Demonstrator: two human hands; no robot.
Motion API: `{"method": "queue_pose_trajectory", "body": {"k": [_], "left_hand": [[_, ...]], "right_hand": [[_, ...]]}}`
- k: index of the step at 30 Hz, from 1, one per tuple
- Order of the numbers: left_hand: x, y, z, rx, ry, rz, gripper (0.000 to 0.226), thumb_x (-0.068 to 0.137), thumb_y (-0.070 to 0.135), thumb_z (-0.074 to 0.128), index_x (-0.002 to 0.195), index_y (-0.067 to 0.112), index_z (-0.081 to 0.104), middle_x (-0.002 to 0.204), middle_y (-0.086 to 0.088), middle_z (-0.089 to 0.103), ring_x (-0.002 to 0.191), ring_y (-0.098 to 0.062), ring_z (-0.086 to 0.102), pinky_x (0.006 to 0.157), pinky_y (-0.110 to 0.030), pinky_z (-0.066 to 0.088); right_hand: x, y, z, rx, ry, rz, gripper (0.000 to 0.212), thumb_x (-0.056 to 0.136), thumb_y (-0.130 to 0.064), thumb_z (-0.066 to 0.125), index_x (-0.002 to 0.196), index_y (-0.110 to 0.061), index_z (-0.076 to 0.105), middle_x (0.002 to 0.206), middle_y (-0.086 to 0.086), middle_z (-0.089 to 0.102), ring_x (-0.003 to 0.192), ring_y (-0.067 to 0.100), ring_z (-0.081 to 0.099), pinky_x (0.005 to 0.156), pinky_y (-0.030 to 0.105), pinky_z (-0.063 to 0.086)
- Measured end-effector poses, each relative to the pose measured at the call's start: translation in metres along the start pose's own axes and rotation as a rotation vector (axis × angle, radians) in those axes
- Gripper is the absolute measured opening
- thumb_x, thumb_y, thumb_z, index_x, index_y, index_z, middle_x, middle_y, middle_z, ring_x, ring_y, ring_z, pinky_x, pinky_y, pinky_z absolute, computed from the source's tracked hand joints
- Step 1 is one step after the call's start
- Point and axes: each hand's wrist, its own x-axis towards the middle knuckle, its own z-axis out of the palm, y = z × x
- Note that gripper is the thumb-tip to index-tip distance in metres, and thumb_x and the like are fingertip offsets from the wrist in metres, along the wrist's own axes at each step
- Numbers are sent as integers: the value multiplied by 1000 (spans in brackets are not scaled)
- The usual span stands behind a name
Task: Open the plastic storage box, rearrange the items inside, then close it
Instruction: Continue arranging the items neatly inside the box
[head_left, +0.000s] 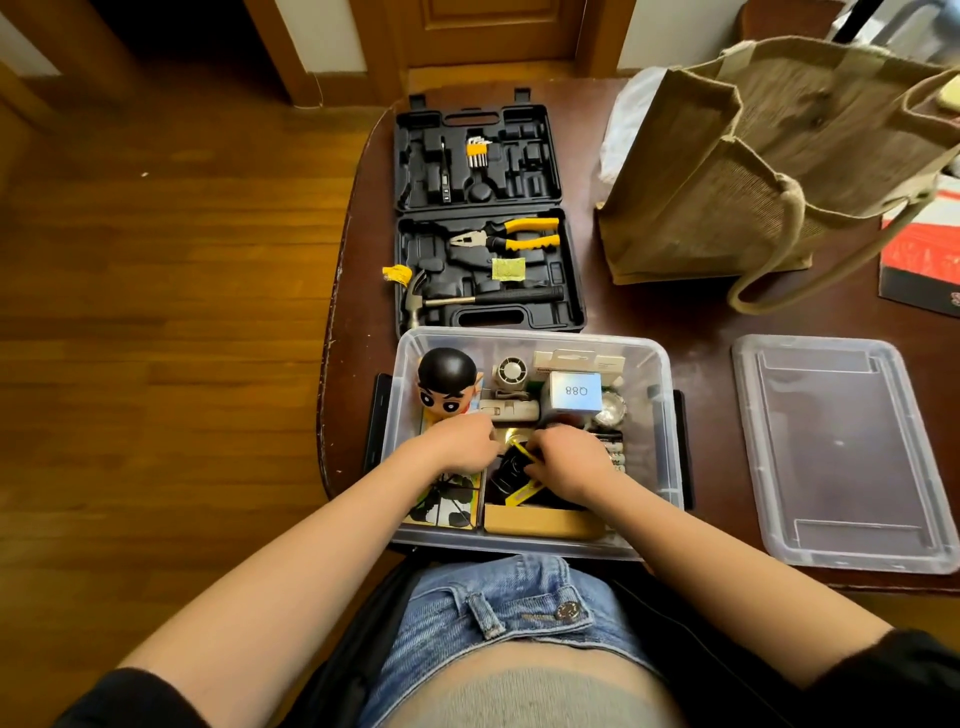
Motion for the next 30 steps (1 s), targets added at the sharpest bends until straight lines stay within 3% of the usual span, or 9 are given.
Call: {"method": "queue_pose_trajectory", "body": {"k": [5, 8, 10, 13, 16, 19, 23, 26, 30], "left_hand": [[-11, 1, -1, -11, 38, 34, 20, 96, 15, 38, 90, 15, 57, 97, -4, 57, 102, -28, 60, 90, -39, 47], [-17, 2, -4, -50, 68, 56, 33, 98, 16, 37, 118, 9, 63, 125, -8, 60, 116, -23, 55, 97, -34, 45], [-19, 3, -6, -68, 84, 79, 36, 99, 16, 37, 130, 10, 56, 134, -7, 55, 119, -20, 52, 98, -30, 42], [-17, 9, -7, -85, 84, 103, 36, 99, 16, 38, 131, 12, 55, 134, -8, 55, 120, -19, 52, 100, -29, 40], [-11, 20, -8, -66, 61, 127, 36, 98, 14, 41, 131, 11, 55, 135, -6, 55, 121, -19, 52, 102, -31, 41], [-4, 33, -6, 8, -4, 156, 35, 97, 11, 45, 130, 9, 56, 134, -6, 56, 119, -20, 54, 101, -32, 43], [2, 48, 0, 106, -70, 202, 37, 93, 13, 56, 129, 11, 58, 130, -7, 58, 116, -23, 55, 96, -29, 44], [3, 58, 5, 141, -97, 306, 44, 85, 13, 65, 128, 22, 58, 123, -5, 58, 111, -21, 56, 86, -28, 45], [7, 68, 17, 260, -80, 393, 47, 80, 23, 73, 126, 27, 59, 115, -7, 48, 104, -25, 52, 86, -34, 46]], "right_hand": [[4, -5, -1, 28, 65, 51, 13, 86, -21, 54, 91, -11, 62, 96, 7, 65, 88, 28, 60, 62, 31, 42], [-8, 5, -12, 112, 113, -16, 16, 88, -30, 55, 81, -16, 60, 84, 1, 63, 80, 25, 59, 60, 29, 42], [-21, 15, -20, 204, 167, -59, 17, 89, -29, 56, 76, -18, 54, 77, -4, 58, 75, 21, 56, 60, 31, 43], [-43, 28, -32, 377, 244, -46, 24, 93, -26, 52, 72, -21, 44, 71, -7, 48, 67, 14, 48, 56, 29, 36], [-61, 40, -43, 490, 242, 29, 22, 93, -24, 49, 73, -20, 41, 64, -5, 52, 56, 8, 51, 51, 24, 38], [-70, 45, -46, 253, 157, 93, 15, 84, -24, 55, 82, -17, 41, 69, 2, 55, 63, 23, 51, 54, 33, 38], [-68, 38, -43, 60, 178, 133, 28, 82, -14, 50, 109, -16, 41, 75, 3, 54, 64, 28, 49, 46, 29, 31], [-63, 37, -45, 31, 254, 161, 42, 85, -6, 47, 124, -18, 40, 83, 6, 62, 62, 27, 46, 42, 28, 21], [-61, 40, -51, 86, 337, 167, 47, 88, -7, 47, 131, -22, 40, 84, 4, 65, 65, 25, 50, 44, 28, 25]]}}
